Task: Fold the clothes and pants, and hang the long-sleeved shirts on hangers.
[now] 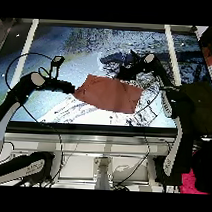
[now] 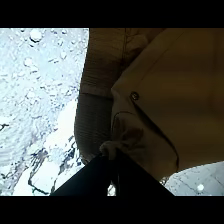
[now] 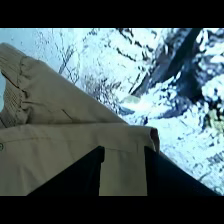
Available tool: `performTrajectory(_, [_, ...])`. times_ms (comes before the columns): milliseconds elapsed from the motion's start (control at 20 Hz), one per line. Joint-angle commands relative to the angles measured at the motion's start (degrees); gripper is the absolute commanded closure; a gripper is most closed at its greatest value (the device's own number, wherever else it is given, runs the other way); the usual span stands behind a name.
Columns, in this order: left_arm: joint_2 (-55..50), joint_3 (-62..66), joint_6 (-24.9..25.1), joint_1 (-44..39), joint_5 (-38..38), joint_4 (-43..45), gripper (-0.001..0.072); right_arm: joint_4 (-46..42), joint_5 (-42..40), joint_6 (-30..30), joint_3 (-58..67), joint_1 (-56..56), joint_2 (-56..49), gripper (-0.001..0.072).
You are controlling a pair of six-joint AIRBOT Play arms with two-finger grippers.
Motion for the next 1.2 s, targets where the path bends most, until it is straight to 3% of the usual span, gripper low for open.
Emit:
performTrajectory(0, [0.0,0.0,0.0,0.0,0.0,0.0,0.0694,-0.3,-2.4,0.6,0.3,-0.2,-0.1,0.0403])
performTrajectory(550, [0.0,0.0,0.0,0.0,0.0,0.0,0.0693,-0.1,2.9,2.4,0.3,0.0,-2.0,0.0417])
performTrajectory(800, [0.0,0.0,0.0,0.0,0.0,-0.2,0.0693,0.2,3.0,2.3,0.3,0.0,-1.9,0.0702])
performTrajectory(1150, [-1.3,-0.9,0.0,0.0,0.0,-1.8,0.0693,0.3,4.2,2.3,2.8,-1.6,2.2,0.0700])
